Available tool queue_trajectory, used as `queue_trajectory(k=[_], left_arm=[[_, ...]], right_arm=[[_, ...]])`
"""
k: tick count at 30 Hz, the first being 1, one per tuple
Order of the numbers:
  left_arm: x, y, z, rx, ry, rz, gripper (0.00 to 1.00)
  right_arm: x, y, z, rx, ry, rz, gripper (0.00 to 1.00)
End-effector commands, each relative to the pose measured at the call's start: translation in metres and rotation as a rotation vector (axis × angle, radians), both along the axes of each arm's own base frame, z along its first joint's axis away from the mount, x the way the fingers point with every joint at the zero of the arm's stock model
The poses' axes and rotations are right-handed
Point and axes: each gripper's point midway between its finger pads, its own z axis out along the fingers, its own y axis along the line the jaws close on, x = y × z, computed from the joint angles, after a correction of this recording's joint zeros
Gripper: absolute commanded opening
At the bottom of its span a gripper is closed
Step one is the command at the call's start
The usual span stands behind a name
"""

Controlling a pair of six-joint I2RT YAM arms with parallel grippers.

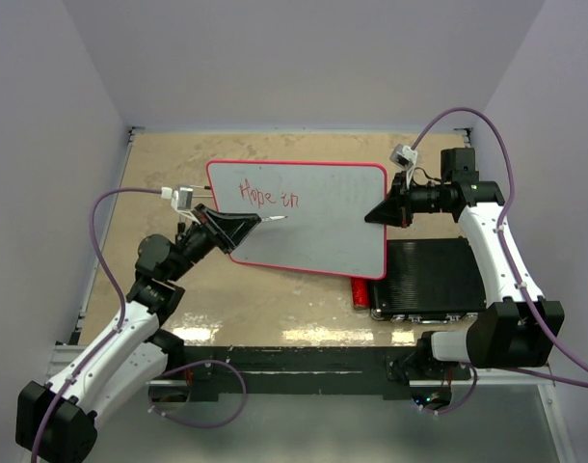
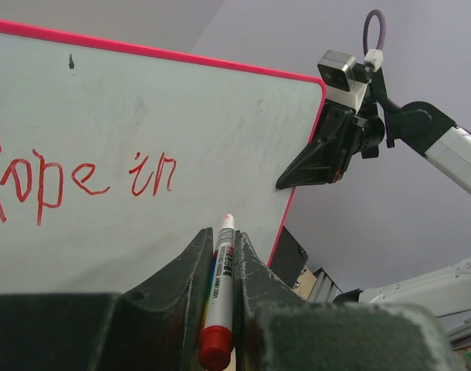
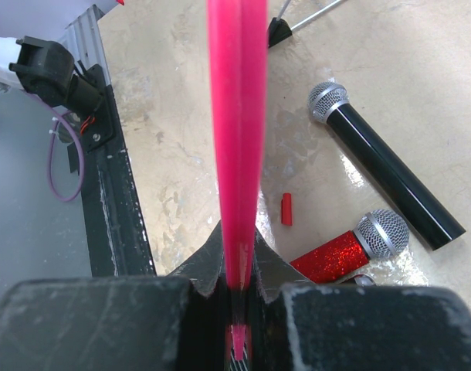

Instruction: Write a sentence on the whiteboard

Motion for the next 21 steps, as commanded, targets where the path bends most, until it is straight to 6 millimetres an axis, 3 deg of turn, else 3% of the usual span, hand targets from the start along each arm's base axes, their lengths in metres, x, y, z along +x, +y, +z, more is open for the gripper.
queue_trajectory(k=[1,8,21], left_arm=[[-0.003,-0.002,0.012,-0.027,-0.044,-0.015,0.0],[-0.003,-0.013,0.011,-0.025,-0.029,-0.037,0.0],[-0.004,-0.039,0.026,0.002,-0.044,0.028,0.0]], right_arm=[[-0.002,0.004,0.02,0.026,-0.099,0.027,0.0],[-0.002,0.004,0.019,0.027,-0.099,0.029,0.0],[-0.002,0.004,0.022,0.033,-0.111,0.018,0.0]])
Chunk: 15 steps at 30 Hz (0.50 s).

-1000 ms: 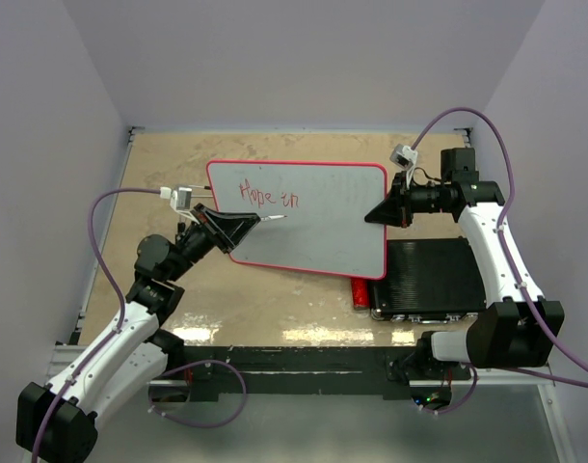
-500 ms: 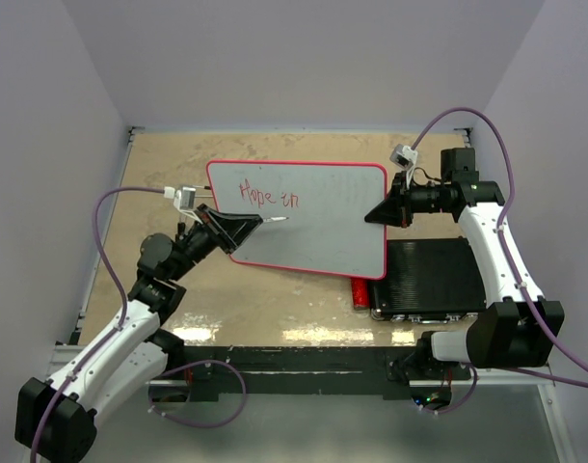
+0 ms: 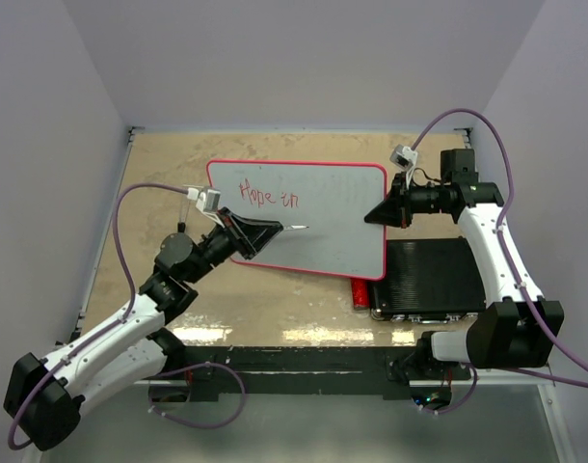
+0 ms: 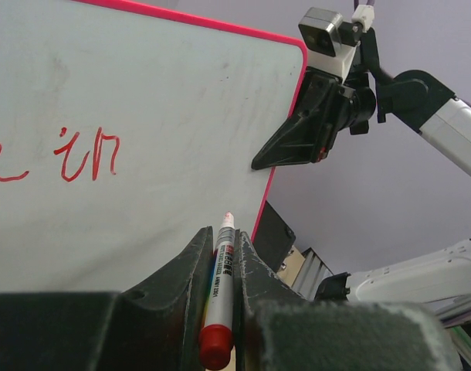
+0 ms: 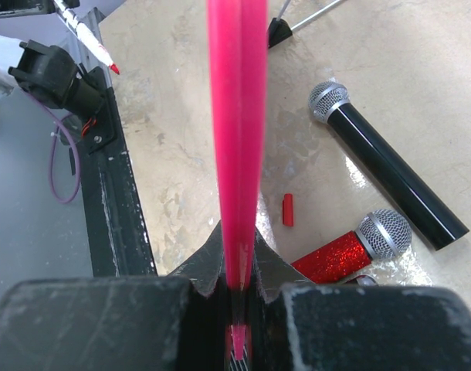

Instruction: Write a sentence on the whiteboard

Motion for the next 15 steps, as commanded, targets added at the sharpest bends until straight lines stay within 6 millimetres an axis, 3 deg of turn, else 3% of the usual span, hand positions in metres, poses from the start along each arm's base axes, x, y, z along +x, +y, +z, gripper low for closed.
queue_trajectory(k=[1,7,15], left_arm=[[0.0064,0.0036,0.0357,-0.045,-0.087,0.087,0.0],[0.0065,0.0029,0.0452,-0.103,-0.089,0.109,0.0],[0.013,0.002,0.0408,-0.086,-0.063,0.187,0.0]], right_arm=[[-0.0026,0.0037,0.0244,0.027,-0.121,0.021,0.0],[-0.0031,0.0042,0.0262,0.033,-0.129,0.022,0.0],[-0.0023,0.0047,0.0263,0.039,-0.127,0.016,0.0]])
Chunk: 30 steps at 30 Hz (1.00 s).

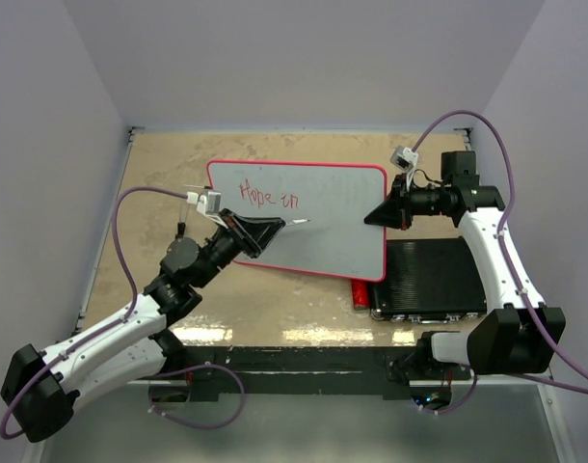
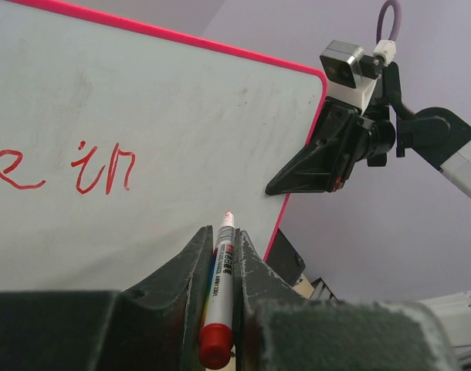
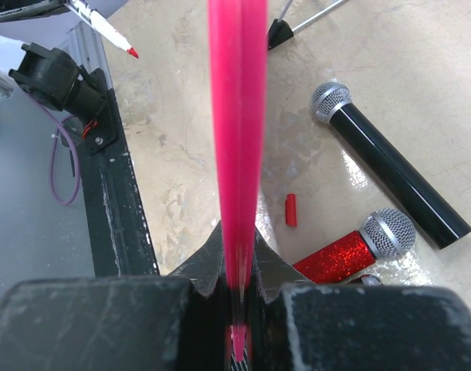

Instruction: Write a sentence on the whiteboard

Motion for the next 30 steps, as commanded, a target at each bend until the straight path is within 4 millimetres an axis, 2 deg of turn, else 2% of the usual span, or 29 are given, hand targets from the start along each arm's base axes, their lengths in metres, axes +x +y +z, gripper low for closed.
queue_trajectory(k=[1,5,13,21,30], left_arm=[[0.009,0.007,0.033,-0.049,-0.059,0.092,0.0],[0.011,0.005,0.038,-0.059,-0.066,0.1,0.0],[0.027,-0.007,0.041,-0.066,-0.058,0.134,0.0],[0.035,-0.008,0.031,-0.021,-0.035,0.168,0.0],[0.043,-0.009,0.029,0.028,-0.034,0.196,0.0]], right_arm=[[0.002,0.004,0.024,0.037,-0.122,0.028,0.0],[0.002,0.005,0.023,0.039,-0.121,0.031,0.0],[0.002,0.005,0.024,0.043,-0.121,0.023,0.0],[0.001,0.005,0.025,0.044,-0.124,0.021,0.0],[0.001,0.005,0.025,0.044,-0.118,0.021,0.0]])
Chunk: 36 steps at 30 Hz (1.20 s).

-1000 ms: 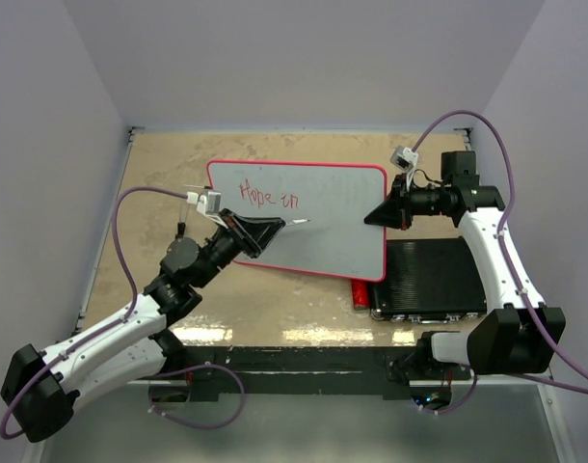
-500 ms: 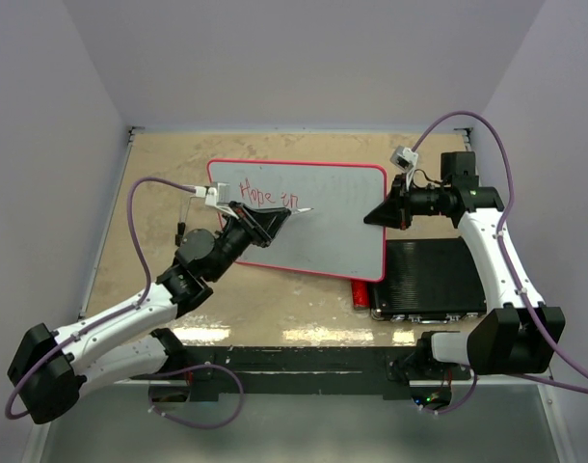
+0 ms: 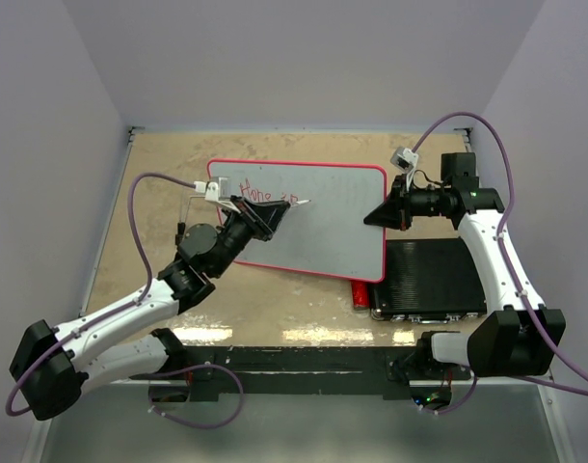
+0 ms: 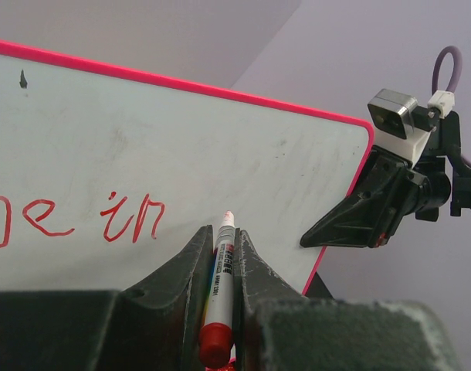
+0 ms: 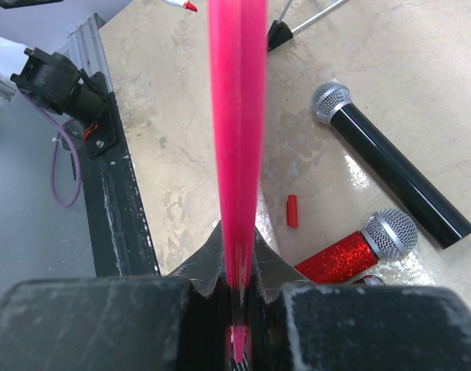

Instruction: Write a sentence on the whiteboard

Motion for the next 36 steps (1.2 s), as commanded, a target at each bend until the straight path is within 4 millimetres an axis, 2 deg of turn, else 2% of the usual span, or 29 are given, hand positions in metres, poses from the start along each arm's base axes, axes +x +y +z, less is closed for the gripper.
queue_trajectory(k=[1,17,28,36], left_arm=[[0.006,-0.001,0.025,-0.007,-0.054,0.027,0.0],[0.015,-0.009,0.013,0.035,-0.027,0.029,0.0],[0.018,-0.014,0.014,0.045,-0.028,0.021,0.0],[0.018,-0.022,0.023,0.03,-0.048,-0.008,0.0]], right_arm=[[0.001,0.005,0.027,0.035,-0.129,0.033,0.0],[0.0,0.004,0.026,0.035,-0.129,0.032,0.0],[-0.001,0.004,0.025,0.036,-0.125,0.033,0.0],[-0.001,0.005,0.025,0.039,-0.125,0.035,0.0]])
